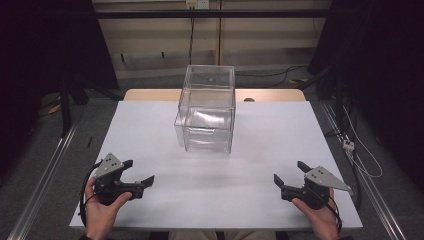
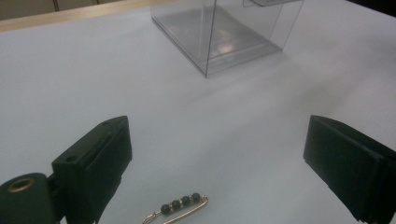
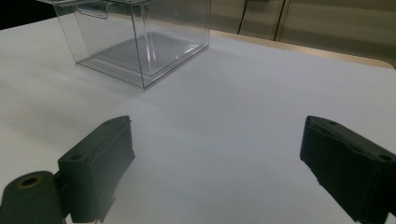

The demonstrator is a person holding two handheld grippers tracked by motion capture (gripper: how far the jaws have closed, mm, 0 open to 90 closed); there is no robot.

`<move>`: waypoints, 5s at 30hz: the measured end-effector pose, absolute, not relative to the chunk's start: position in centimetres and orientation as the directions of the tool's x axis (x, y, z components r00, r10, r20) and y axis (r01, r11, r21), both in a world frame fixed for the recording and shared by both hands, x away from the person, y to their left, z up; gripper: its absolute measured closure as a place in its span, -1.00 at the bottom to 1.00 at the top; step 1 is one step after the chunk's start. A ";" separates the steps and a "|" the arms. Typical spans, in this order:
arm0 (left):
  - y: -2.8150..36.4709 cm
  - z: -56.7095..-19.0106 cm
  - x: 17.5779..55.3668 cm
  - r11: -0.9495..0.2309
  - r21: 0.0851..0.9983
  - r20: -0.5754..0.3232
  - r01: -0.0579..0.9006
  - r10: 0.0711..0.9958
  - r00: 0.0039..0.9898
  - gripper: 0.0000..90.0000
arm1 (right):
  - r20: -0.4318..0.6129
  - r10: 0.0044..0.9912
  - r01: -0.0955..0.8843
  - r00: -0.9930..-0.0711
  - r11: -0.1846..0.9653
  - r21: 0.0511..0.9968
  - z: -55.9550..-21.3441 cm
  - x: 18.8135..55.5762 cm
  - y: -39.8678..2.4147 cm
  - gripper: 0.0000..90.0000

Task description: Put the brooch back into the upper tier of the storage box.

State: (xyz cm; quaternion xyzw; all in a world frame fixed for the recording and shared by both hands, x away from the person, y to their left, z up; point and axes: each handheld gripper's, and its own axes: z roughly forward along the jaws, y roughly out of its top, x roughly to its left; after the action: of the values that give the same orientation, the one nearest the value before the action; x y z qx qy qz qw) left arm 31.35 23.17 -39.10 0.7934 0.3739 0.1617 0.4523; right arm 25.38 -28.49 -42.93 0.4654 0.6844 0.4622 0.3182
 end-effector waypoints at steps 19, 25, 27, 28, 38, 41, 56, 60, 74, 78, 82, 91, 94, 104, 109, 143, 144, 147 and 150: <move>25.1 -40.8 34.8 -0.461 0.696 -0.077 0.551 0.714 0.695 -0.59 | -0.007 0.932 0.351 -0.363 0.144 0.925 -42.9 25.3 -28.2 -0.80; 24.8 -41.9 35.3 -0.505 0.637 -0.109 0.583 0.689 0.716 -0.32 | -0.012 0.928 0.357 -0.372 0.155 0.921 -43.0 25.5 -28.1 -0.80; 24.7 -42.1 35.5 -0.520 0.623 -0.111 0.584 0.681 0.724 -0.25 | -0.010 0.928 0.359 -0.371 0.153 0.921 -43.0 25.5 -28.1 -0.80; 24.6 -42.2 35.6 -0.529 0.613 -0.113 0.587 0.676 0.728 -0.22 | -0.009 0.928 0.359 -0.372 0.153 0.921 -43.0 25.5 -28.1 -0.80; 23.9 -43.3 36.4 -0.621 0.539 -0.096 0.569 0.626 0.774 0.09 | -0.017 0.931 0.363 -0.365 0.160 0.918 -43.0 25.5 -28.1 -0.80; 24.1 -43.3 36.5 -0.616 0.543 -0.089 0.572 0.635 0.768 0.21 | -0.015 0.931 0.366 -0.365 0.159 0.917 -43.1 25.5 -28.1 -0.80; 23.5 -43.1 36.2 -0.685 0.512 -0.062 0.518 0.572 0.818 0.69 | -0.019 0.928 0.368 -0.372 0.166 0.915 -43.1 25.5 -28.0 -0.80; 23.4 -43.1 36.1 -0.683 0.513 -0.075 0.520 0.568 0.820 0.86 | -0.017 0.929 0.368 -0.371 0.164 0.915 -43.1 25.5 -28.0 -0.80; 23.3 -43.1 36.1 -0.649 0.507 -0.095 0.566 0.611 0.786 0.87 | -0.017 0.927 0.368 -0.375 0.166 0.915 -43.1 25.6 -28.0 -0.80; 23.5 -43.1 36.1 -0.618 0.515 -0.119 0.594 0.634 0.764 0.87 | -0.016 0.927 0.368 -0.375 0.165 0.915 -43.1 25.6 -28.0 -0.80; 23.7 -43.2 35.9 -0.594 0.530 -0.132 0.605 0.647 0.751 0.87 | -0.015 0.926 0.368 -0.377 0.165 0.915 -43.1 25.6 -28.0 -0.80; 23.8 -43.0 35.7 -0.572 0.553 -0.135 0.606 0.657 0.742 0.87 | -0.014 0.925 0.368 -0.380 0.165 0.915 -43.1 25.7 -27.9 -0.80; 23.8 -42.8 35.5 -0.558 0.564 -0.143 0.610 0.661 0.737 0.87 | -0.017 0.924 0.366 -0.382 0.168 0.915 -43.1 25.7 -27.8 -0.80; 24.0 -42.0 34.9 -0.512 0.618 -0.155 0.597 0.666 0.730 0.87 | -0.015 0.924 0.365 -0.383 0.167 0.916 -43.1 25.8 -27.9 -0.80; 24.5 -41.1 34.3 -0.469 0.652 -0.163 0.596 0.681 0.714 0.87 | -0.012 0.924 0.367 -0.381 0.164 0.916 -43.1 25.7 -27.9 -0.80; 23.0 -36.7 31.1 -0.382 0.784 -0.140 0.489 0.658 0.740 0.87 | -0.008 0.925 0.363 -0.381 0.157 0.918 -43.0 25.7 -28.0 -0.80; 22.9 -36.7 31.1 -0.389 0.784 -0.139 0.485 0.651 0.746 0.87 | -0.008 0.925 0.363 -0.380 0.157 0.918 -43.0 25.7 -28.0 -0.80; 22.8 -36.2 31.1 -0.386 0.792 -0.132 0.473 0.648 0.750 0.87 | -0.006 0.924 0.364 -0.382 0.157 0.918 -43.1 25.7 -28.0 -0.80; 22.5 -35.6 31.1 -0.388 0.798 -0.123 0.462 0.645 0.754 0.87 | -0.006 0.924 0.365 -0.381 0.157 0.918 -43.1 25.7 -28.0 -0.80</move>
State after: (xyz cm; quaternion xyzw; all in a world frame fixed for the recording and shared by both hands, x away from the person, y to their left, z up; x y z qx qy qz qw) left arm 31.06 22.55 -35.61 0.8265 0.3347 0.1039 0.4406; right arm 25.71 -27.96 -43.06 0.4634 0.6956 0.4549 0.3075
